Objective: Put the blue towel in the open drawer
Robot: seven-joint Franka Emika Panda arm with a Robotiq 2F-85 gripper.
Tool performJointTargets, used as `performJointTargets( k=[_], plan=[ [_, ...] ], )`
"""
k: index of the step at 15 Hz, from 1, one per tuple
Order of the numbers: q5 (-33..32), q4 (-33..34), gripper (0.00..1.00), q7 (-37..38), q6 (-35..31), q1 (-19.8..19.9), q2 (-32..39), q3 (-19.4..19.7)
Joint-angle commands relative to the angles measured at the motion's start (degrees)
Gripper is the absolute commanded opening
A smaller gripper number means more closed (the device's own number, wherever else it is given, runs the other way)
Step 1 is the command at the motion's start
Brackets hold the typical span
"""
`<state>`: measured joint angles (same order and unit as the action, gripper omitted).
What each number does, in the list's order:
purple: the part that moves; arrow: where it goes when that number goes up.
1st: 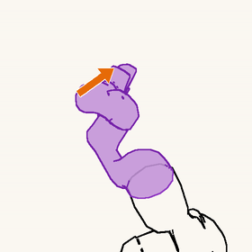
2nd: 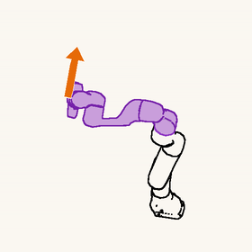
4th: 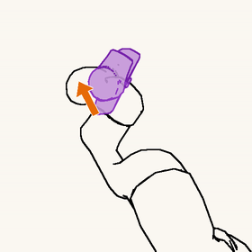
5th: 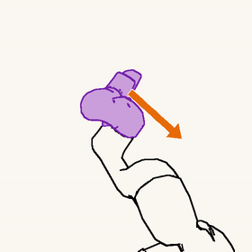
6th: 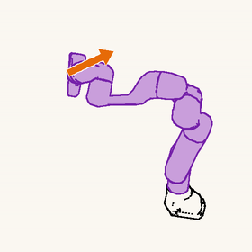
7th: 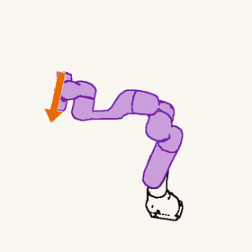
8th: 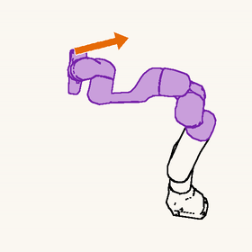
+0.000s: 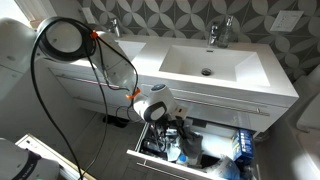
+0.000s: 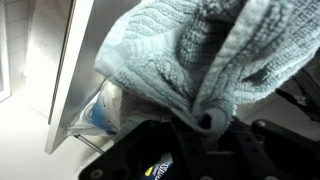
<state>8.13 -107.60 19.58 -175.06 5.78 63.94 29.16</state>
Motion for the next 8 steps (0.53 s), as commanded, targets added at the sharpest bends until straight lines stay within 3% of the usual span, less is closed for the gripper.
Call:
performJointTargets(
  k=[1, 8],
  plan=[
    [0.2, 6.0, 0.06, -1.1, 2.7, 1.6, 5.1, -1.3],
    [-0.3, 17.2, 0.06, -2.2, 7.0, 5.9, 13.0, -4.0]
  ],
)
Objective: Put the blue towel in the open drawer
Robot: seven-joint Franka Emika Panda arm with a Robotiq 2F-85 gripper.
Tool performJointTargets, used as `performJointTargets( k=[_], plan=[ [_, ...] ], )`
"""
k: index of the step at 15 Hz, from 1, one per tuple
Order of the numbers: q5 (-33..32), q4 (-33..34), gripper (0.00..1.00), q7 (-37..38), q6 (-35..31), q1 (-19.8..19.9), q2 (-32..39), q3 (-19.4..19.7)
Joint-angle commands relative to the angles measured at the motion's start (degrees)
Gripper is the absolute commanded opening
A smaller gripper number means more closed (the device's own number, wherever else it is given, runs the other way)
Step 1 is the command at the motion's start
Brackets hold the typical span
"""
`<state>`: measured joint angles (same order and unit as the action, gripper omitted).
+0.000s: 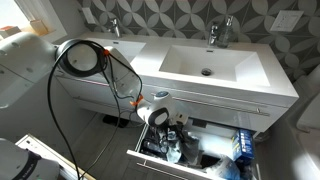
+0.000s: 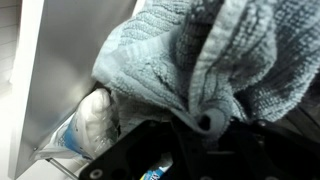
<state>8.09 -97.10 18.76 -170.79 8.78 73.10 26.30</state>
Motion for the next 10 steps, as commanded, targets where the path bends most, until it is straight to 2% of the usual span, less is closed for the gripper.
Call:
performJointTargets(
  k=[1, 10],
  plan=[
    [-0.3, 8.4, 0.06, -1.4, 3.5, 3.5, 5.0, -1.2],
    [-1.7, 21.4, 0.06, -7.1, 9.2, 10.7, 12.1, -5.8]
  ],
)
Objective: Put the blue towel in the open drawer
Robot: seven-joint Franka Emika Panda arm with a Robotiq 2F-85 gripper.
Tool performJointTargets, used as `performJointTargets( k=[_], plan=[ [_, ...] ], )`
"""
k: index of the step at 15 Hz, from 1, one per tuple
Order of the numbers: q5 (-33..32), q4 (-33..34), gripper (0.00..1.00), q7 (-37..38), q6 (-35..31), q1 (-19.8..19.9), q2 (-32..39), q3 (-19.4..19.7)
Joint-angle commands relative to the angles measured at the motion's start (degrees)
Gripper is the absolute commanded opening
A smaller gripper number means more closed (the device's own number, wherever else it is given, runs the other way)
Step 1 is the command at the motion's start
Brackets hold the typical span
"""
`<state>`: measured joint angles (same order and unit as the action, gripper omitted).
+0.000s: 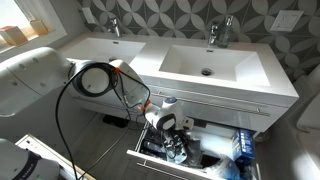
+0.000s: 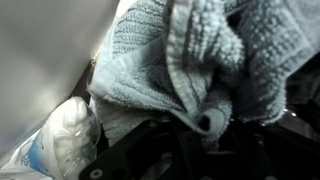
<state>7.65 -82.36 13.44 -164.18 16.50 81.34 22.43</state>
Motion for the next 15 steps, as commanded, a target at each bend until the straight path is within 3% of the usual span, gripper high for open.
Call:
performJointTargets(
  k=[1, 2, 3, 4, 10, 12, 15],
  plan=[
    [-1.3, 7.8, 0.06, -2.0, 3.0, 3.2, 4.5, -1.9],
    [-1.4, 8.4, 0.06, -2.4, 3.5, 3.5, 4.8, -2.2],
    [-1.4, 8.7, 0.38, -3.0, 4.0, 3.9, 4.4, -2.6],
    [-1.3, 8.9, 0.51, -3.7, 4.0, 4.3, 4.1, -3.3],
    [-0.2, -3.3, 0.92, -11.9, 2.2, 5.6, -8.1, -7.9],
    [-0.2, -6.7, 1.00, -13.2, 2.3, 5.6, -11.5, -7.9],
    [-1.6, -11.7, 1.00, -15.5, 2.5, 6.8, -16.6, -9.4]
  ],
)
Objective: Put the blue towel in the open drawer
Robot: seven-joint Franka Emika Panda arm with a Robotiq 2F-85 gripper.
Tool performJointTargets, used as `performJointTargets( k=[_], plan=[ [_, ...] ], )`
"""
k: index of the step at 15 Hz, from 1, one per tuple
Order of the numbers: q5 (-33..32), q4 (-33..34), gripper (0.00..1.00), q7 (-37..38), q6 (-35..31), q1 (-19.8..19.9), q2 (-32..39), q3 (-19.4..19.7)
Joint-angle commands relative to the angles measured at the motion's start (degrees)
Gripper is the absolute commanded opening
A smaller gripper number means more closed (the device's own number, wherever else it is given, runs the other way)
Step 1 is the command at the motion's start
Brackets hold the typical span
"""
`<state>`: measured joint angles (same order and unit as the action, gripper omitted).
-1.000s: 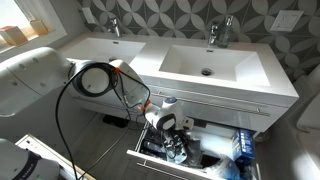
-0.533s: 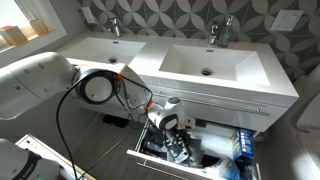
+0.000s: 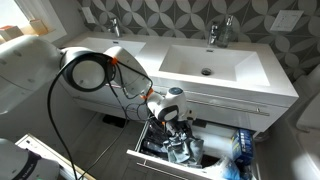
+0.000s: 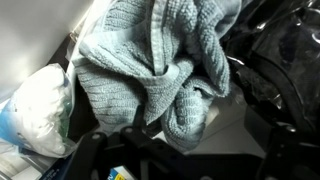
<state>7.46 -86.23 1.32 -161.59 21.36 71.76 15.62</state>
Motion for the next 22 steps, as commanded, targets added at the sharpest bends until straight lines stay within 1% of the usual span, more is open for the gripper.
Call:
performJointTargets(
  k=[1, 4, 8, 11, 12, 14, 16, 18, 20, 21, 22],
  plan=[
    [-1.5, -9.7, 1.00, -4.5, 0.4, 2.3, -8.8, -3.0],
    [-2.3, -16.0, 1.00, -7.5, 1.2, 2.7, -14.2, -3.2],
    [-4.7, -25.2, 1.00, -13.4, 0.6, 3.9, -21.7, -3.9],
    [-8.9, -29.7, 1.00, -16.5, 2.8, 2.8, -25.5, -1.6],
    [-10.8, -30.7, 1.00, -19.6, 4.5, 3.9, -26.8, -2.0],
    [-14.2, -33.7, 1.00, -23.8, 5.2, 4.2, -29.3, -1.6],
    [-17.4, -37.1, 1.00, -28.4, 2.3, 5.1, -31.7, -1.6],
    [-19.8, -40.6, 1.00, -31.4, -1.1, 5.9, -34.4, -1.6],
    [-21.3, -44.4, 1.00, -35.8, -4.6, 8.5, -37.5, -3.4],
    [-19.9, -38.8, 1.00, -31.1, -1.4, 6.3, -32.7, -2.1],
    [-20.2, -40.5, 1.00, -32.7, -2.7, 6.9, -34.0, -2.4]
  ],
)
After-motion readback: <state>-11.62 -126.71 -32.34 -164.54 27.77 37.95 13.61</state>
